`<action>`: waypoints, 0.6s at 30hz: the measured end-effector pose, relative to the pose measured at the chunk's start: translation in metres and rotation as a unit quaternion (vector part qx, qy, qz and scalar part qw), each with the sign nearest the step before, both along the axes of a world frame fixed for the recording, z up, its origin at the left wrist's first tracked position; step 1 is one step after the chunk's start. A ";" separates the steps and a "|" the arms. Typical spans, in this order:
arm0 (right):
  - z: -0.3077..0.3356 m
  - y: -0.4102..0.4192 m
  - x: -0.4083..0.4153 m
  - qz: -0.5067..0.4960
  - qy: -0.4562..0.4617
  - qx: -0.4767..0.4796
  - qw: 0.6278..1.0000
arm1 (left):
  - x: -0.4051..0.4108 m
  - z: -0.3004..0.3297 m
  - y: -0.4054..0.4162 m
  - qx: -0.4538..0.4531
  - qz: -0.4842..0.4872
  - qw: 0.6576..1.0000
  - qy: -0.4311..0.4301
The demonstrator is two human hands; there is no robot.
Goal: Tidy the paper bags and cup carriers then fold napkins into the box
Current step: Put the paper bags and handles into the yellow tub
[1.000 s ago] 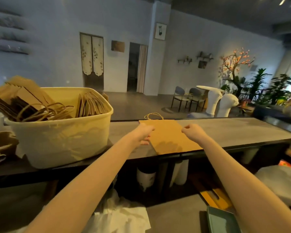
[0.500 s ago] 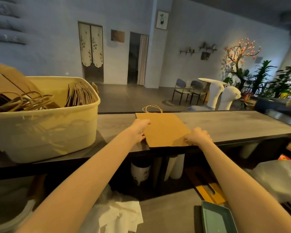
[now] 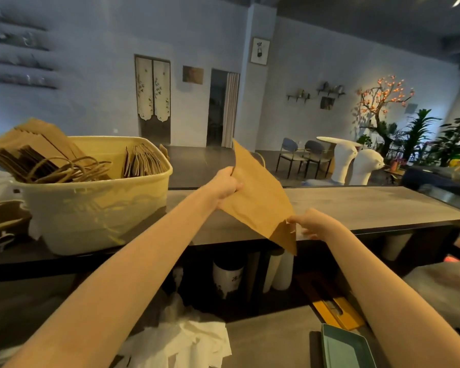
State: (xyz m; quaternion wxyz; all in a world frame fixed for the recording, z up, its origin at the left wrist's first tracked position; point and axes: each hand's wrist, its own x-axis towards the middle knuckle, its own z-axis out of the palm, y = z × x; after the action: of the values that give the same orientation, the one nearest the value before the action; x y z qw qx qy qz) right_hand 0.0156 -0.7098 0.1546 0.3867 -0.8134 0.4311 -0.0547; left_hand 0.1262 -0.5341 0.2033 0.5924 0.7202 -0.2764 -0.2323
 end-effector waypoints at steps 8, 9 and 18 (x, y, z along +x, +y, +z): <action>0.085 0.068 -0.008 0.099 -0.312 -0.407 0.853 | -0.017 0.068 0.053 0.110 -0.018 0.951 -0.290; 0.094 0.077 -0.011 0.141 -0.307 -0.459 0.821 | -0.020 0.075 0.061 0.128 -0.024 0.939 -0.318; 0.125 0.109 -0.033 0.283 -0.086 -0.395 0.870 | -0.034 0.107 0.110 0.235 0.028 0.813 -0.533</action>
State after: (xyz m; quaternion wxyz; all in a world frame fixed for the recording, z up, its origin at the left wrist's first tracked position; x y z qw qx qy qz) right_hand -0.0177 -0.6005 0.2792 0.0672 -0.9775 0.0902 -0.1786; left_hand 0.0923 -0.4246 0.3099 0.1718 0.8557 -0.4656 0.1466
